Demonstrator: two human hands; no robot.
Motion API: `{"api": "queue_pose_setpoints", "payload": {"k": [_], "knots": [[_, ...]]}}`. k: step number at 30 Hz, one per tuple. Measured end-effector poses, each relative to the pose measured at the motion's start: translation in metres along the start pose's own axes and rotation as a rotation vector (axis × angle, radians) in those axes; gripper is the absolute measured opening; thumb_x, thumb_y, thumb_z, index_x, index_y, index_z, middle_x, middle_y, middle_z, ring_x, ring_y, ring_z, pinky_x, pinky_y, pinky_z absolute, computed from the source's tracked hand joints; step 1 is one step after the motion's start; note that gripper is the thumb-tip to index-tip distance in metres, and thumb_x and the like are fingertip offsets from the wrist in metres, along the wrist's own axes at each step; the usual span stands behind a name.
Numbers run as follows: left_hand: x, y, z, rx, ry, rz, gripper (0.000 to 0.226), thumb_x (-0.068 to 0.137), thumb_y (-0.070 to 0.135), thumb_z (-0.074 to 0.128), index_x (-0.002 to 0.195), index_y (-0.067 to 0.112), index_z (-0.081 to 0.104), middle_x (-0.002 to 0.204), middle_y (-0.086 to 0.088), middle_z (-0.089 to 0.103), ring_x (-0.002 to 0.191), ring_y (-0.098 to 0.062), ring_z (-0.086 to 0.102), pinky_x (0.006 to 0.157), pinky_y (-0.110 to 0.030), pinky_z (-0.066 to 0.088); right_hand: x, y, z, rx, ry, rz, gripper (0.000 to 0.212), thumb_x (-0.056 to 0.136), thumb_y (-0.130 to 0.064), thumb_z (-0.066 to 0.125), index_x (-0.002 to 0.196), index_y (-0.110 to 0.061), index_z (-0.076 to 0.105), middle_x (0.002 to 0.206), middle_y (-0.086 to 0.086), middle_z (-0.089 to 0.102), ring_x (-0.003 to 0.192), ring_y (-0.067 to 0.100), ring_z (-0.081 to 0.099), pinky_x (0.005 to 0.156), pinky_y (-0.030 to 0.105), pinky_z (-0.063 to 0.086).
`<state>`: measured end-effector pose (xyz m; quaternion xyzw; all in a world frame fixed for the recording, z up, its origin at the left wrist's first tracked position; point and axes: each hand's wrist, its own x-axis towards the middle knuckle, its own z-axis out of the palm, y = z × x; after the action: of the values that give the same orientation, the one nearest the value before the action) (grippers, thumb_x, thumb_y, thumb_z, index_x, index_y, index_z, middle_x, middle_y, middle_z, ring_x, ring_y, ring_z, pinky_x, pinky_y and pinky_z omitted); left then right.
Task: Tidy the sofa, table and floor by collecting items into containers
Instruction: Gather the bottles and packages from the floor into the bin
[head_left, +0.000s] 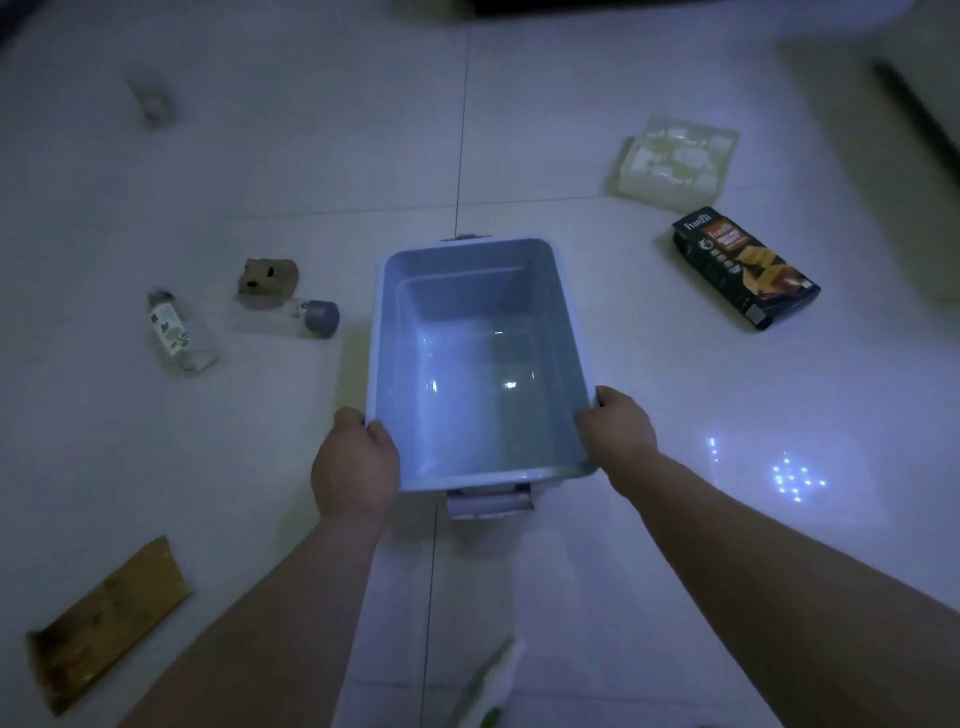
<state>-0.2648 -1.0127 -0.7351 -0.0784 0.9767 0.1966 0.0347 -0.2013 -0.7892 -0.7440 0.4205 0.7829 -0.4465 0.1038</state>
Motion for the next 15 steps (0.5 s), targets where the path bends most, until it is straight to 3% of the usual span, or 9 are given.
{"api": "queue_pose_setpoints", "payload": {"k": [4,8,12,15], "knots": [[0.015,-0.015,0.021,-0.060,0.044,0.023,0.026,0.098,0.019,0.043,0.108,-0.001,0.054,0.101,-0.026,0.065,0.092,-0.040,0.062,0.066,-0.032,0.036,0.023,-0.008,0.017,-0.070,0.026,-0.086,0.012,0.084,-0.006,0.043,0.091,-0.007,0.053,0.099,0.015,0.060,0.084,0.030,0.052,0.069,0.029,0.036],[0.020,-0.025,0.029,-0.160,0.074,-0.005,0.027,0.097,0.022,0.045,0.108,0.001,0.057,0.102,-0.022,0.066,0.095,-0.037,0.062,0.072,-0.033,0.043,0.027,-0.020,0.025,-0.148,0.043,-0.133,0.028,0.087,-0.008,0.040,0.112,-0.001,0.051,0.117,0.018,0.058,0.104,0.035,0.055,0.080,0.034,0.040],[0.018,-0.035,0.028,-0.386,0.029,-0.057,0.026,0.096,0.022,0.046,0.096,0.003,0.064,0.091,-0.013,0.065,0.083,-0.024,0.055,0.069,-0.026,0.035,0.010,-0.032,0.036,-0.350,0.183,-0.219,0.049,0.083,-0.009,0.046,0.131,-0.006,0.038,0.131,0.014,0.045,0.123,0.034,0.042,0.095,0.042,0.037],[0.021,-0.052,0.027,-0.539,0.006,-0.093,0.025,0.096,0.019,0.045,0.091,0.005,0.065,0.090,-0.014,0.069,0.078,-0.027,0.063,0.074,-0.035,0.051,-0.003,-0.049,0.051,-0.452,0.231,-0.444,0.056,0.081,-0.008,0.048,0.136,-0.010,0.037,0.143,0.011,0.035,0.134,0.029,0.031,0.106,0.043,0.029]]}}
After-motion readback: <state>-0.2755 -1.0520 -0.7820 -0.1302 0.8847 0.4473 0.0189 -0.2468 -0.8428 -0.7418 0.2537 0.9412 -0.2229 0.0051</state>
